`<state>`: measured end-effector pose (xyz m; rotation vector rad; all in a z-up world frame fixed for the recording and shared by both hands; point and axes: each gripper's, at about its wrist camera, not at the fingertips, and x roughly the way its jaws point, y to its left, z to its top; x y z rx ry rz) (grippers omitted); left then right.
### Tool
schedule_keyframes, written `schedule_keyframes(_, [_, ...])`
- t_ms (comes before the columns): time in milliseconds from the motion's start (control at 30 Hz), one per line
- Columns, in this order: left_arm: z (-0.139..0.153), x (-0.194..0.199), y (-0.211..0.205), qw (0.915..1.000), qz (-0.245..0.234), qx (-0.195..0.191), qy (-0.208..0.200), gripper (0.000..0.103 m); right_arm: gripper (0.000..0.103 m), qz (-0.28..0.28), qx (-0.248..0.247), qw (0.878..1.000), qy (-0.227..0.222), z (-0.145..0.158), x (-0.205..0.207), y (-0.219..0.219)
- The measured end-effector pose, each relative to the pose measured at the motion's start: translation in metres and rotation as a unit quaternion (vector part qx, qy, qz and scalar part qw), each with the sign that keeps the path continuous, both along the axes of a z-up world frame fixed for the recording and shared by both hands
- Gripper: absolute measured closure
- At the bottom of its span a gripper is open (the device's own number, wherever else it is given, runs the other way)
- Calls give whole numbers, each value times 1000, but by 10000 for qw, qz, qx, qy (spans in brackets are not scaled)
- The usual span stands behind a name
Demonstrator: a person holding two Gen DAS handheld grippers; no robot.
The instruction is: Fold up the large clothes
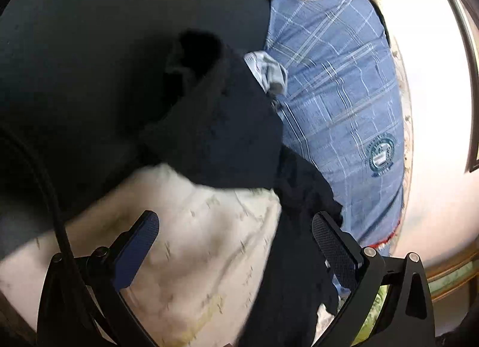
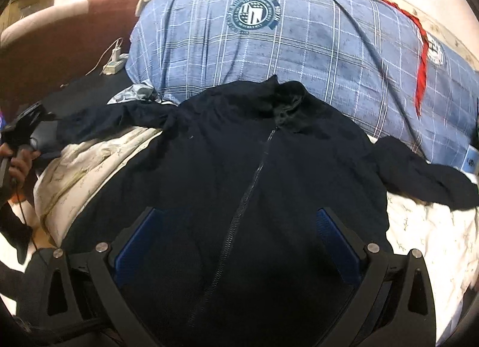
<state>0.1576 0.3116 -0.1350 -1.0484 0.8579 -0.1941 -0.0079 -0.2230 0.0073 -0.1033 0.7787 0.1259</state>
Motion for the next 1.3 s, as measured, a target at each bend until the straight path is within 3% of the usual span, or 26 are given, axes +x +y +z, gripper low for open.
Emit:
schedule_keyframes(67, [2,9,1,9995,111,305,5,1,0,3,-22,10000,10,-2,1,-1])
schedule_keyframes(367, [0,29,-4,9966,350,589,468,2,0,-17,116,9998,134,-9,4,-8])
schedule_keyframes(400, [4,29,-8,9960,311,708,448,2,0,-14,116,9998,136,-9,4,-8])
schedule_keyframes(467, [20,30,-17,9896,250,1412,117,1,0,5,78,9999,115,-9,3,-8])
schedule_keyframes(500, [22,28,-18,9872,256,1569,90,1,0,21,57,9999,113,-10,3,-7])
schedule_keyframes(633, [17,40,-14,9873,363,1524,251,1,0,106,45,9999,117,-12,1,-5])
schedule_keyframes(733, [23,43,-19,9905,151,1370,10,1,0,133,-9,9999,94,-11,0,-3])
schedule_keyframes(800, [30,47,-28,9855,26,1694,-68,1,0,164,2,9998,108,-12,-1,-2])
schedule_keyframes(1100, [21,70,-36,9791,127,2019,200,3,0,187,-1,9998,97,-12,-1,-2])
schedule_keyframes(1200, [17,74,-33,9752,374,2144,409,18,0,202,-11,9997,124,-13,-1,-1])
schedule_keyframes(1267, [13,76,-30,9745,469,2126,539,51,0,215,-45,9997,128,-14,-1,-1])
schedule_keyframes(1300, [10,79,-29,9745,451,2108,628,61,0,217,-62,9997,130,-14,-1,-1])
